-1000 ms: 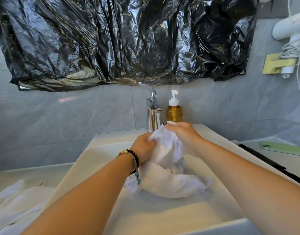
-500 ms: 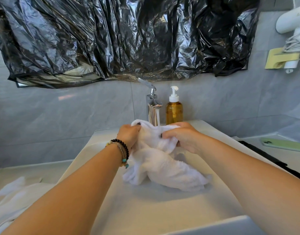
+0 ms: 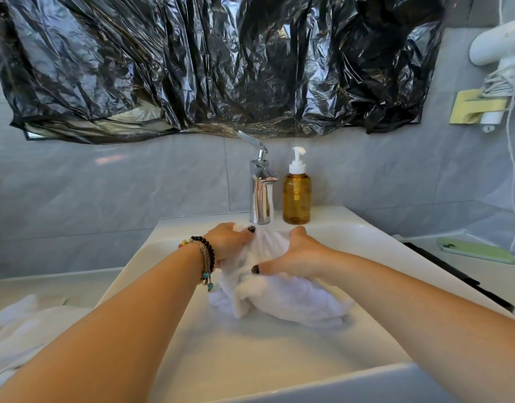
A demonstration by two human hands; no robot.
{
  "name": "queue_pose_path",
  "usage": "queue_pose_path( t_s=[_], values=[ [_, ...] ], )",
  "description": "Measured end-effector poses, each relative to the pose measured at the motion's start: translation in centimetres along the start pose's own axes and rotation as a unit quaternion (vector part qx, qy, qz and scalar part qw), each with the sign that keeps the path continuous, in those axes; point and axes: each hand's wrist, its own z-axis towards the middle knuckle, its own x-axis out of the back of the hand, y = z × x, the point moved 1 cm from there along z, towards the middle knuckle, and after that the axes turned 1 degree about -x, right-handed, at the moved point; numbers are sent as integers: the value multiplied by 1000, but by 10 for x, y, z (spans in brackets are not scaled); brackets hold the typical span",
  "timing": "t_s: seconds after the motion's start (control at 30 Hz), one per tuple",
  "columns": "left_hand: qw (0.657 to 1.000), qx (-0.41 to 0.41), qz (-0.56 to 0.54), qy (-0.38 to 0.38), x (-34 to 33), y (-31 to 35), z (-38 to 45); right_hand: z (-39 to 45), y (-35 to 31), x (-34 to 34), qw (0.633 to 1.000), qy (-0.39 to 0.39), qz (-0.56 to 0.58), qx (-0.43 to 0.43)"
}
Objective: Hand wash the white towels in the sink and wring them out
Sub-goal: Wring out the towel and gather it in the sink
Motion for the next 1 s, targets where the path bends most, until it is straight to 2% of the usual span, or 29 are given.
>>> queue_pose_path(
  t_s=[0.07, 0.13, 0.2, 0.27, 0.33, 0.4, 0.5, 0.53, 0.6, 0.67, 0.73, 0.83, 0.93, 0.97, 1.0],
  values=[
    [999, -4, -2, 42, -4, 4, -2, -10, 2, 5, 1000, -9, -20, -8],
    [997, -8, -32, 65, -8, 5, -1, -25, 10, 9, 997, -51, -48, -12],
    [995, 3, -63, 73, -11, 5, 1, -42, 24, 11, 989, -67, -130, 23],
    [990, 17, -106, 90, -10, 5, 0, -58, 37, 14, 967, -24, -242, 77],
    [982, 17, -155, 110, -9, 8, 0, -67, 47, 21, 953, 19, -287, 97],
    [974, 5, -204, 100, -13, 12, -3, -65, 52, 32, 972, 37, -207, 108],
    [965, -22, -255, 62, -24, 24, -13, -53, 42, 32, 995, -7, -10, 99],
    [961, -27, -268, 55, -28, 26, -14, -47, 37, 27, 995, -9, 5, 100],
    [956, -34, -288, 49, -32, 29, -17, -39, 29, 13, 983, 34, -53, 173],
    [951, -39, -302, 55, -31, 31, -19, -35, 24, 1, 955, 67, -123, 263],
    [943, -45, -319, 84, -27, 32, -18, -33, 26, 4, 938, 80, -139, 306],
    [915, -52, -377, 136, -20, 38, -15, -30, 23, 36, 908, 182, -160, 343],
    [898, -37, -404, 169, -18, 45, -10, -36, 20, 70, 872, 301, -208, 325],
    [900, -35, -400, 169, -19, 46, -10, -42, 20, 74, 864, 313, -238, 315],
    [908, -37, -385, 163, -21, 46, -10, -48, 21, 72, 864, 292, -273, 306]
  ],
)
